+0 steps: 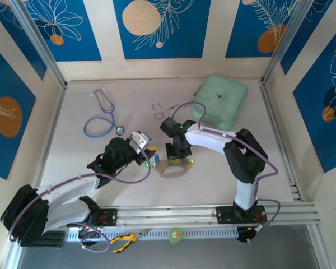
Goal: Put the keys on the keyring
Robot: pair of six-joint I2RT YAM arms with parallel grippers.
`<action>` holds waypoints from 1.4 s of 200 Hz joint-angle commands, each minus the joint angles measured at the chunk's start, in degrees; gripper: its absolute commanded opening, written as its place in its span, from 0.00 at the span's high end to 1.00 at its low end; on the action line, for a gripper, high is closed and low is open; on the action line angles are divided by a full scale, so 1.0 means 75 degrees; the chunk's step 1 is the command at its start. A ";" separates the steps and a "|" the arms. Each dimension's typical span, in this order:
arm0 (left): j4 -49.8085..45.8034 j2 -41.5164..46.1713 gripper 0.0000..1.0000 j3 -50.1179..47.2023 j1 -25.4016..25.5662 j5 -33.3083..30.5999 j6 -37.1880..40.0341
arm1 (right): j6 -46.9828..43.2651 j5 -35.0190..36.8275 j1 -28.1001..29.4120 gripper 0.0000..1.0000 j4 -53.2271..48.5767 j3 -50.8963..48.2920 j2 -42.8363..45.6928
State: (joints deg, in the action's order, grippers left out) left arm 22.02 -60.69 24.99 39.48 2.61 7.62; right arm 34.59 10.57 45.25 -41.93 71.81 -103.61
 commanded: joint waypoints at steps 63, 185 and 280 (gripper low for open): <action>-0.1807 0.1880 0.47 0.0035 -0.0073 -0.0529 0.0862 | -0.4880 -0.3342 -0.0150 1.00 0.2999 -0.1590 0.2396; -0.1531 0.0908 0.52 0.0030 -0.0044 0.3750 0.2189 | -0.8022 -0.3260 0.0265 1.00 0.4146 -0.2843 0.3688; -0.1458 0.0637 0.47 -0.0191 0.0161 0.3376 0.2578 | -0.7723 -0.3307 0.0291 1.00 0.4266 -0.2797 0.3706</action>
State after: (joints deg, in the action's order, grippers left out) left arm 10.63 -55.09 24.36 39.97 29.58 24.82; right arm -23.70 -13.30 46.94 -11.79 50.81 -77.67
